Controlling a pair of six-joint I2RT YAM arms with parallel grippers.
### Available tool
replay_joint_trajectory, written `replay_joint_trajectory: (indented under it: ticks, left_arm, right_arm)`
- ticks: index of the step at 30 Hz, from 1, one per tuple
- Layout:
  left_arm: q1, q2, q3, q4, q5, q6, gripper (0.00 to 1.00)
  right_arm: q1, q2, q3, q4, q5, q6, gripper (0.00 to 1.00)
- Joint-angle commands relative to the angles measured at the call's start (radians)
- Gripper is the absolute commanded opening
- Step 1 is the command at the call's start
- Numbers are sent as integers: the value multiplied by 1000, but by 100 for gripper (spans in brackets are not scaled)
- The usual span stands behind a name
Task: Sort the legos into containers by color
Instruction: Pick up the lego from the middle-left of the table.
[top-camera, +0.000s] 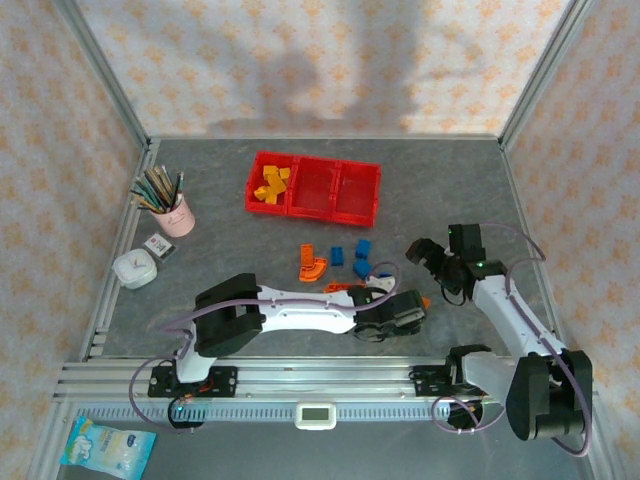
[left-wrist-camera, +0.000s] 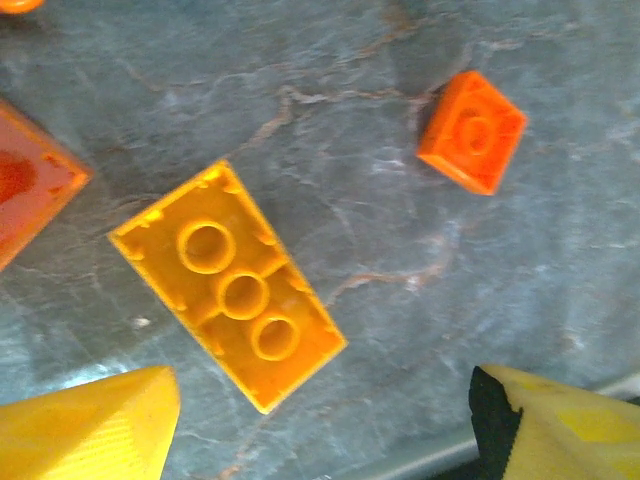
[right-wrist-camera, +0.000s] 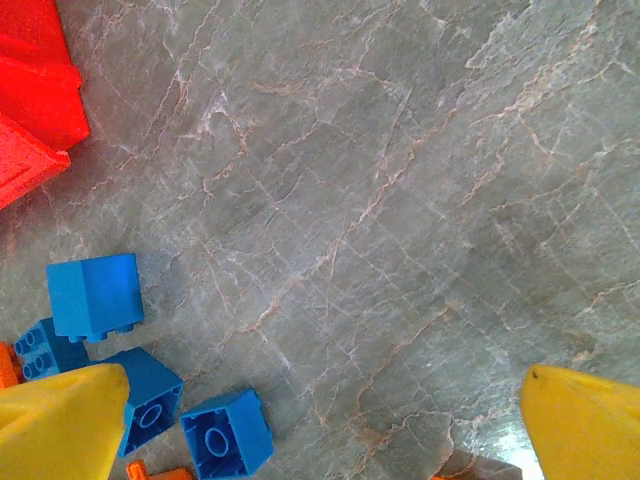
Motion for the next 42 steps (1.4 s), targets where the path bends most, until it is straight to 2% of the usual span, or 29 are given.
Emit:
replay_joint_trajectory:
  ticks: [1, 5, 13, 20, 28, 42]
  left_arm:
    - [11, 24, 19, -75, -56, -15, 80]
    - [27, 45, 18, -64, -69, -13, 80]
    - [51, 133, 126, -109, -115, 45, 77]
    - [49, 192, 194, -207, -184, 89, 67]
    - [36, 223, 211, -233, -188, 91, 58]
    - [29, 160, 139, -198, -197, 49, 43]
  right_arm:
    - [-18, 9, 6, 16, -19, -26, 100]
    - [-22, 6, 9, 26, -15, -30, 100]
    - [-25, 9, -2, 42, -7, -33, 100]
    - [-31, 16, -5, 47, -10, -34, 100]
    - [-34, 21, -6, 49, -21, -38, 100]
    - [-34, 2, -8, 44, -39, -37, 100]
